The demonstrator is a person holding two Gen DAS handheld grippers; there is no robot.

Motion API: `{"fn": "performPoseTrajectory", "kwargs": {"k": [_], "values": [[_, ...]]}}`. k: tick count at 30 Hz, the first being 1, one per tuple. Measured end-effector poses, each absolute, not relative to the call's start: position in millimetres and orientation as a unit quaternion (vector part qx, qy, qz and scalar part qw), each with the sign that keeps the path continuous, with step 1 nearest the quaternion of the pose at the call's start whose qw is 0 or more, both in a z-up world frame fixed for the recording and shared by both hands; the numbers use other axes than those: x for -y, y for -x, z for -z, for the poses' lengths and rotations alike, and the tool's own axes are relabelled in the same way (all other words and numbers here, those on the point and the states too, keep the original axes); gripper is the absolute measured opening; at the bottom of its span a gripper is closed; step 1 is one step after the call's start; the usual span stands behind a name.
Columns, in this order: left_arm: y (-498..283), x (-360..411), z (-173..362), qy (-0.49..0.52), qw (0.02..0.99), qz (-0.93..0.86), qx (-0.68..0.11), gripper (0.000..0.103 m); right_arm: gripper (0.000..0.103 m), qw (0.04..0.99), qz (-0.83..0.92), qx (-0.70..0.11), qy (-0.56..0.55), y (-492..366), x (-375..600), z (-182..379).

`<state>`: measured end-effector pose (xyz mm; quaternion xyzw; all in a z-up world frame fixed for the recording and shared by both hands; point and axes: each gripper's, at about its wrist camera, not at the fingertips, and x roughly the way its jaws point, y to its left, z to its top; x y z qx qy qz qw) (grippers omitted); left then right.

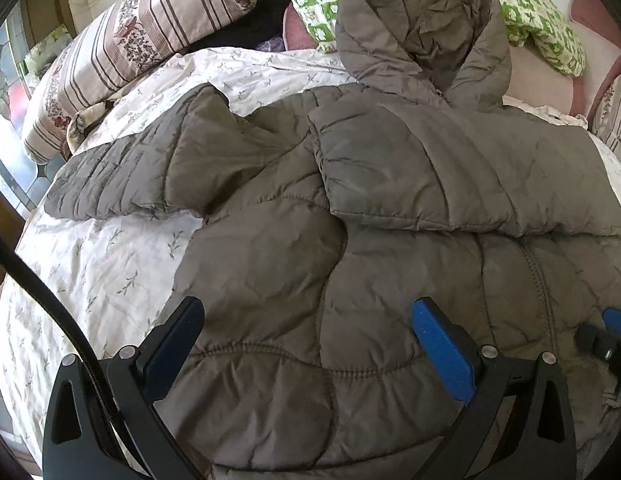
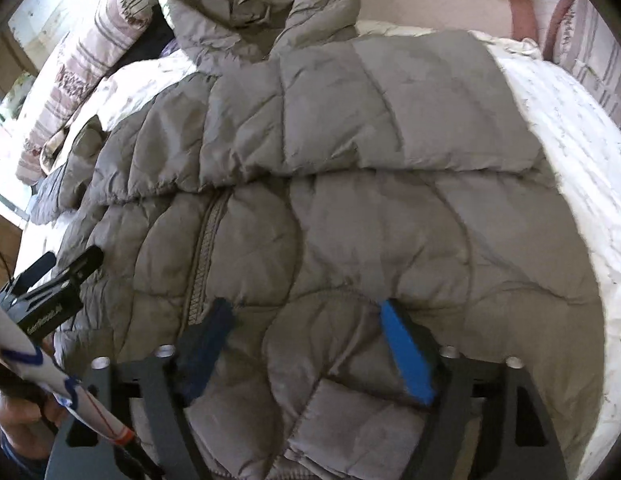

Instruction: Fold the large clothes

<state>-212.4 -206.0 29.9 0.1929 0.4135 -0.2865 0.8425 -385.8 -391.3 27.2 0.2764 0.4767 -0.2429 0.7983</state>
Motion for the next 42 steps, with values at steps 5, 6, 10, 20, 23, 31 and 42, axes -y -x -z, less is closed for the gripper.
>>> {"fn": "performPoseTrajectory", "kwargs": {"k": [5,6,10,20,23,31,42], "values": [[212,206,-30,-0.191,0.842,0.289,-0.414,0.103,0.09,0.803,0.246,-0.483,-0.247,382,381,-23],[212,205,-30,-0.191,0.842,0.289,-0.414,0.103,0.09,0.807,0.243,-0.48,-0.245,383,380,-27],[213,205,-31,-0.189,0.841,0.29,-0.415,0.103,0.09,0.822,0.246,-0.457,-0.234,387,372,-42],[212,195,-37,-0.178,0.845,0.288,-0.414,0.103,0.09,0.827,0.228,-0.463,-0.223,378,356,-42],[210,195,-36,-0.176,0.844,0.287,-0.417,0.103,0.09,0.818,0.229,-0.483,-0.215,371,349,-31],[201,188,-41,-0.164,0.848,0.282,-0.418,0.103,0.09,0.829,0.229,-0.472,-0.195,370,344,-38],[182,173,-47,-0.14,0.855,0.266,-0.423,0.103,0.09,0.832,0.221,-0.473,-0.188,368,338,-38]]}}
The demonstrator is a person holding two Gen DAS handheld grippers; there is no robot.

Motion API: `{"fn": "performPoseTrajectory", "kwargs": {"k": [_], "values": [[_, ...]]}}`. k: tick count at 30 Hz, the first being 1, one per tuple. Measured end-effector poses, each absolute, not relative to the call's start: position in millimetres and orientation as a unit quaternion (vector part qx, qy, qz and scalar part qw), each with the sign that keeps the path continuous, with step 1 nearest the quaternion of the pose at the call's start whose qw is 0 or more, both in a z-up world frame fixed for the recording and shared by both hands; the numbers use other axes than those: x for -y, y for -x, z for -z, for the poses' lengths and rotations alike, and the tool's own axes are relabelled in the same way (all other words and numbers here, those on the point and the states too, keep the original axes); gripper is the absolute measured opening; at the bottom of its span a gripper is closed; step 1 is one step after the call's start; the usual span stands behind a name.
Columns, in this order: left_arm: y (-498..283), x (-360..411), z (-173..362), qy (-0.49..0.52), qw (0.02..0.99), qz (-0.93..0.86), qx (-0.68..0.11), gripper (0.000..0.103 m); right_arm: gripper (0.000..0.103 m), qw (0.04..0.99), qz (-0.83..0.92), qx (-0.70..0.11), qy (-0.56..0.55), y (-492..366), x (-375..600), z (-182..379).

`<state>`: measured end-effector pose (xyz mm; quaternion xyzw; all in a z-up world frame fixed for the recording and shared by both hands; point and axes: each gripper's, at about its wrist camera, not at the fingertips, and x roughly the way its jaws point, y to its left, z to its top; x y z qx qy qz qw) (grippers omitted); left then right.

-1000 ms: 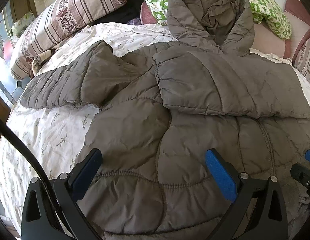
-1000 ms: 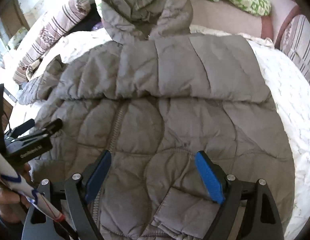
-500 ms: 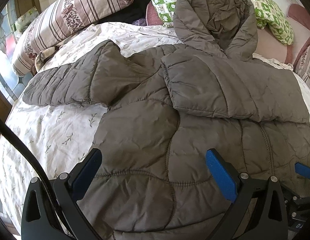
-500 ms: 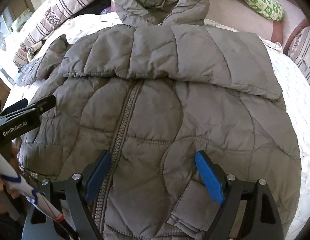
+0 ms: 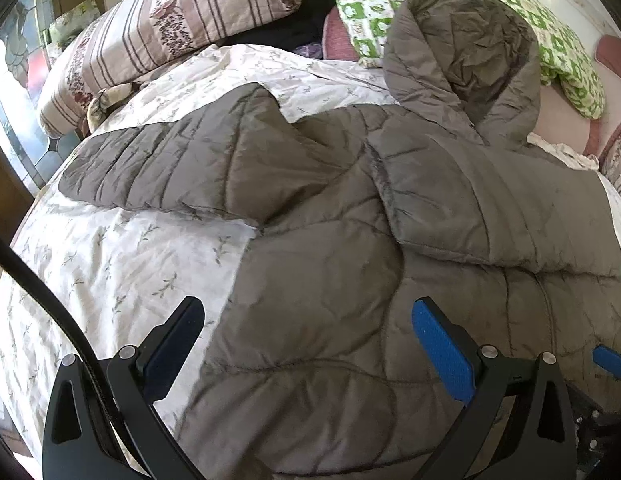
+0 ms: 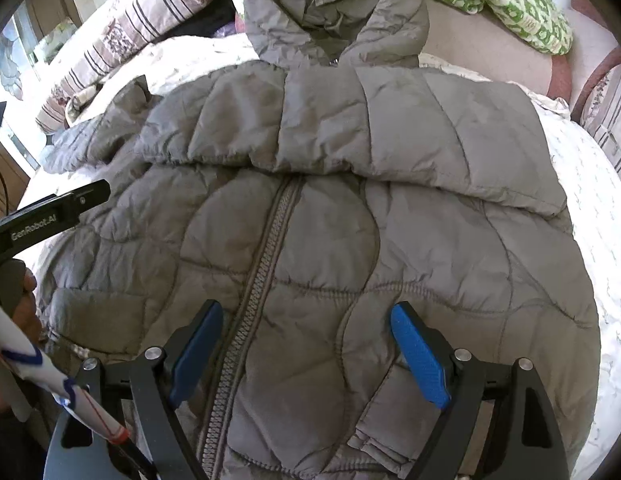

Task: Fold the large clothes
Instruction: 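Move the left tool toward the other jacket sleeve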

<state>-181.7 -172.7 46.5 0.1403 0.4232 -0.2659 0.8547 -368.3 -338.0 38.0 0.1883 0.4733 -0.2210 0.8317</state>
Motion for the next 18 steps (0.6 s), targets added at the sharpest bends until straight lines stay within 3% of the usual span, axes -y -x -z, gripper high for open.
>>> {"fn": "performPoseTrajectory", "kwargs": {"k": [18], "values": [[92,102,-51,-0.05,0.869,0.178,-0.459,0.103,0.09,0.828,0.222,-0.481,-0.186,366,336,-33]]}}
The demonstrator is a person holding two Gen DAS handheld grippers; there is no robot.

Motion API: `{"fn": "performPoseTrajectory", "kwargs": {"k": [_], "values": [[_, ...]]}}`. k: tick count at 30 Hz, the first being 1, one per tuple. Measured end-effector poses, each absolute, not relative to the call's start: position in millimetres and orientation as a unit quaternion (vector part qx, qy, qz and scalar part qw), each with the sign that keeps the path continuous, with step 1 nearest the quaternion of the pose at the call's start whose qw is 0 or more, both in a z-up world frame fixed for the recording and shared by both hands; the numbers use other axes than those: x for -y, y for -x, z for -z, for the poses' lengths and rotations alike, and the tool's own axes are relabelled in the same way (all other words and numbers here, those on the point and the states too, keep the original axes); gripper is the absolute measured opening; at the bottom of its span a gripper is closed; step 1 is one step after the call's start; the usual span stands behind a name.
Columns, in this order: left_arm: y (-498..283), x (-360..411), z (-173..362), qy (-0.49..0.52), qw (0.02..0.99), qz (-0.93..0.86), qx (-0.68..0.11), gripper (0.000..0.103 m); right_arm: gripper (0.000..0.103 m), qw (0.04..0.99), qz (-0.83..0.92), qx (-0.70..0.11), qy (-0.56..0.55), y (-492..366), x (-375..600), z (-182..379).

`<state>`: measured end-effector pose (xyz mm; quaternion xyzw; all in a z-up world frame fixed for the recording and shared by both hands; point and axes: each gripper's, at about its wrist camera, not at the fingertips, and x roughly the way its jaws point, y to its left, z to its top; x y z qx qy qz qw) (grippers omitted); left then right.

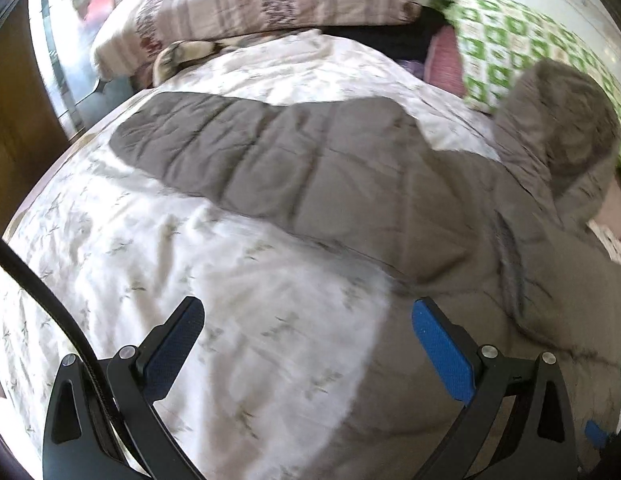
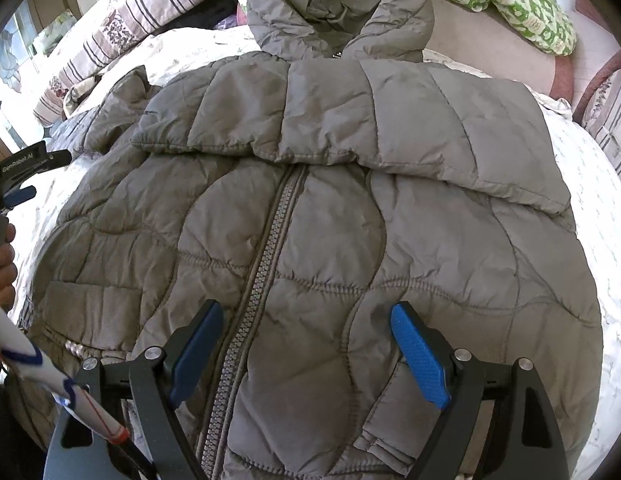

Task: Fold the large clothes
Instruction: 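Move the left tool toward the other jacket sleeve, then grasp the sleeve cuff with the left tool and lift it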

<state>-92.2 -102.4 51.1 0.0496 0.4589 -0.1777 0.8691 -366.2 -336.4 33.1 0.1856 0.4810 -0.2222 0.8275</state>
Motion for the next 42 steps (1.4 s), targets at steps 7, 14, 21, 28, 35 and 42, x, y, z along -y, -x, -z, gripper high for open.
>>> {"fn": "performPoseTrajectory", "kwargs": {"k": [7,14,21,28,35,42], "values": [[59,70,-55,-0.011,0.874,0.15,-0.462,0.103,0.09,0.826,0.217,-0.484,-0.192,365,335,-31],[25,34,-47,0.031,0.868,0.119,-0.481,0.103,0.09,0.823,0.213,-0.494,-0.184,364,335,-27],[-15,-10,-49,0.097,0.86,0.129,-0.484,0.103,0.094,0.823,0.213,-0.498,-0.17,362,335,-20],[-78,-70,-38,0.202,0.842,0.103,-0.489,0.07,0.098,0.825,0.212,-0.498,-0.163,362,335,-16],[-119,-98,-19,0.287,0.823,0.12,-0.475,0.07,0.101,0.827,0.209,-0.497,-0.16,358,335,-13],[-143,-100,-5,0.321,0.819,0.121,-0.459,0.07,0.101,0.828,0.207,-0.496,-0.163,359,336,-12]]}}
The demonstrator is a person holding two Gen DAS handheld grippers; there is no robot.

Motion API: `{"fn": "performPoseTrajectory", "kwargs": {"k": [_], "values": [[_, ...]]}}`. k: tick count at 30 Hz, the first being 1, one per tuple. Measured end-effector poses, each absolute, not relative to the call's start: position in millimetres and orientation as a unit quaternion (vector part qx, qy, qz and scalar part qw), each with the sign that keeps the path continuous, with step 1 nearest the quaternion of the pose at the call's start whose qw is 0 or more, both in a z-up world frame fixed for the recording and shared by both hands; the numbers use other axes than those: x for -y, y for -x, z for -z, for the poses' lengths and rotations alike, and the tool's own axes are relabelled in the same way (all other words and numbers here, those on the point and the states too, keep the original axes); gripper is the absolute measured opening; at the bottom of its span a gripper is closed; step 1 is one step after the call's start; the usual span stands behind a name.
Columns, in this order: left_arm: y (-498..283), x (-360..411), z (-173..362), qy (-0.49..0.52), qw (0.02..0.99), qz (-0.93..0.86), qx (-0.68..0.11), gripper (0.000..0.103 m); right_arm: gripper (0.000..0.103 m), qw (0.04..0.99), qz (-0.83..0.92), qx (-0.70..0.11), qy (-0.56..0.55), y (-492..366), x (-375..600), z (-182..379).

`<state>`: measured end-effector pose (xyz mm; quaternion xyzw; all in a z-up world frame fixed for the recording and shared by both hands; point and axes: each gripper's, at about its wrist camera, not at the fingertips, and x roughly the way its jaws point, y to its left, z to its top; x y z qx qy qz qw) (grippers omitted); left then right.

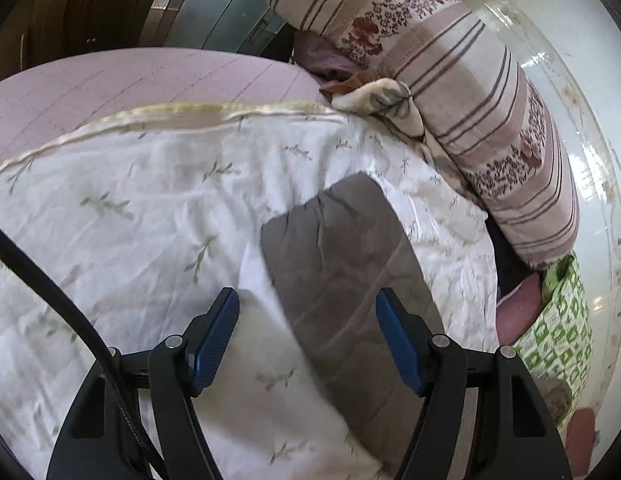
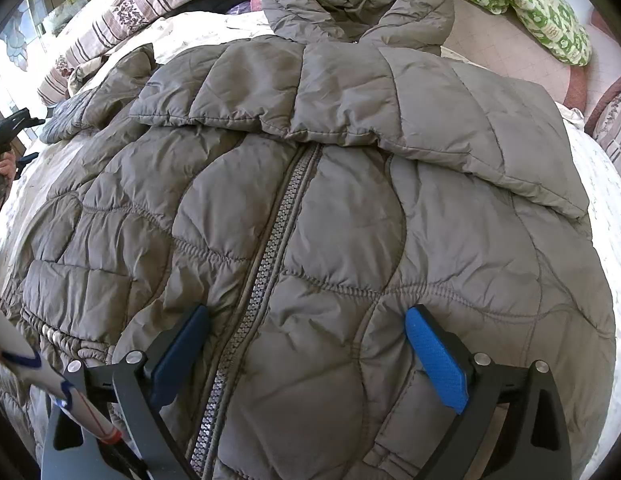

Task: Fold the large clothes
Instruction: 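Grasp the sleeve cuff with the left tool and lift it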

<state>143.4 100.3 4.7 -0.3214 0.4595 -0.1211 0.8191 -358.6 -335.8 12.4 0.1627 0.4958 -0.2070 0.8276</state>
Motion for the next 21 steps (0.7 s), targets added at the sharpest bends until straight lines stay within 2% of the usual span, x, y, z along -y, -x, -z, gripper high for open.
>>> {"fn": "performPoseTrajectory", "kwargs": {"k": [6,8,10,12,16,21], "values": [[-161,-93,1,0.335,0.822,0.133,-0.441,0.07,0.101,0.83,0.205,-0.493,-0.164,360,335,-13],[-164,-91,2,0.337,0.826,0.134,-0.432,0.066,0.101,0.83,0.205,-0.492,-0.165,360,335,-12],[-169,-88,5,0.334,0.829,0.131,-0.428,0.043,0.101,0.83,0.204,-0.492,-0.165,360,335,-12],[-172,-87,9,0.332,0.829,0.127,-0.431,0.032,0.102,0.83,0.205,-0.492,-0.165,360,335,-12],[-170,-87,7,0.326,0.836,0.115,-0.426,0.022,0.102,0.829,0.204,-0.494,-0.165,360,334,-12],[-156,-79,-22,0.297,0.858,0.12,-0.402,0.019,0.102,0.83,0.202,-0.491,-0.17,359,336,-14]]}}
